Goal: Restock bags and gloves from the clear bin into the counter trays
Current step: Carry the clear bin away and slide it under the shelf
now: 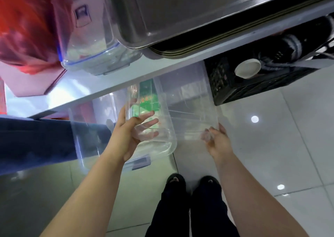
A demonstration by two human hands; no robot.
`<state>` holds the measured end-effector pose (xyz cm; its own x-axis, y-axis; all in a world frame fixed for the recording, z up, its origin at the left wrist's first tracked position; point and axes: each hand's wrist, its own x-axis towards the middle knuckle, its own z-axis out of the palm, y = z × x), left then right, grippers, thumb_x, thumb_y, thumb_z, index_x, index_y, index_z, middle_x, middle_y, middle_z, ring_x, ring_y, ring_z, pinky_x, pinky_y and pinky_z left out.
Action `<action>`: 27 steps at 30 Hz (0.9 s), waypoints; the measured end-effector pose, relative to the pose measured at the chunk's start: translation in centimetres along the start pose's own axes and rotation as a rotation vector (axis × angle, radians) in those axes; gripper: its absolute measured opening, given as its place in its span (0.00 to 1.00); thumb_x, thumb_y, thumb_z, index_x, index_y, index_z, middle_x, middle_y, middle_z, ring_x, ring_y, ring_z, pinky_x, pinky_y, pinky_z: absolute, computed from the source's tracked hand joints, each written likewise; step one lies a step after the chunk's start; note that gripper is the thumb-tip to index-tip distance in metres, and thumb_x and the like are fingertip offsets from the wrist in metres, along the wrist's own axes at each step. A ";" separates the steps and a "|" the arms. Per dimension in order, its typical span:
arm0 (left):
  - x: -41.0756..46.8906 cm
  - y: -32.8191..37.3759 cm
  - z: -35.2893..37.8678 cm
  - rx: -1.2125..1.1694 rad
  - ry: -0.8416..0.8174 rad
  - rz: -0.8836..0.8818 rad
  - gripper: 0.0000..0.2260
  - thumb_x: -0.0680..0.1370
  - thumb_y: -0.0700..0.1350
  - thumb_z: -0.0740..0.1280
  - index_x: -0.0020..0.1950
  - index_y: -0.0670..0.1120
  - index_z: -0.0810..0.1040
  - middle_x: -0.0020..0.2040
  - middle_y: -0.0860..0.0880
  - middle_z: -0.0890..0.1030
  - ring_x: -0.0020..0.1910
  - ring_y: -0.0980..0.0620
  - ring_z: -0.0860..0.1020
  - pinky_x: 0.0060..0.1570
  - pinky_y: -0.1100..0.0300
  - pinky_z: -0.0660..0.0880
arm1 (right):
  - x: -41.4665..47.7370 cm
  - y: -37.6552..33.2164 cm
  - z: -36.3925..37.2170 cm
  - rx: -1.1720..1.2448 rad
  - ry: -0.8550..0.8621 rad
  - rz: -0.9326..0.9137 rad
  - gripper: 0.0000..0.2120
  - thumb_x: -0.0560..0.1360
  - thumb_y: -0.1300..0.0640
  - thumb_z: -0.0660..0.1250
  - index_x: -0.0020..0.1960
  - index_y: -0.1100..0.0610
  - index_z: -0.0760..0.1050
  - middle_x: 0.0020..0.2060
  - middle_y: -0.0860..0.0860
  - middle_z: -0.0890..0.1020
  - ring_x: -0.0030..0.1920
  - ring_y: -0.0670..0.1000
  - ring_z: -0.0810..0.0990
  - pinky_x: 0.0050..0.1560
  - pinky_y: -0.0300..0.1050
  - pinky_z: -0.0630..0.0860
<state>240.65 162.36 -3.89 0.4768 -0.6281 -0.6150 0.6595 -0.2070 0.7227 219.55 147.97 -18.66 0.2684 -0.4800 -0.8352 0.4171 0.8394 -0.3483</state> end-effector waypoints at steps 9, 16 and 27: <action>-6.9 -0.3 -7.2 -0.077 0.168 -0.113 0.25 0.75 0.35 0.62 0.66 0.58 0.73 0.61 0.42 0.80 0.59 0.41 0.79 0.53 0.39 0.77 | -8.7 -0.1 2.7 -0.253 0.070 -0.138 0.28 0.73 0.75 0.58 0.64 0.49 0.70 0.53 0.56 0.72 0.42 0.52 0.75 0.42 0.49 0.77; -10.3 -0.7 -10.3 0.069 0.748 0.050 0.13 0.72 0.37 0.64 0.44 0.57 0.77 0.37 0.55 0.76 0.37 0.57 0.74 0.45 0.58 0.71 | -13.9 3.7 6.4 -0.661 -0.099 -0.239 0.30 0.77 0.66 0.61 0.72 0.43 0.59 0.70 0.48 0.66 0.64 0.50 0.72 0.65 0.55 0.71; -11.4 -1.0 -18.7 0.347 0.526 -0.067 0.27 0.71 0.44 0.61 0.68 0.65 0.68 0.60 0.52 0.79 0.58 0.47 0.76 0.57 0.56 0.71 | -14.0 10.2 7.2 -1.124 0.010 -0.439 0.28 0.78 0.55 0.62 0.74 0.42 0.54 0.72 0.45 0.62 0.64 0.43 0.62 0.61 0.43 0.61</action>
<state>245.44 183.71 -3.52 0.7211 -0.1708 -0.6714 0.5132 -0.5193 0.6833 226.30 161.38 -7.39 0.2845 -0.7821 -0.5544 -0.5187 0.3607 -0.7751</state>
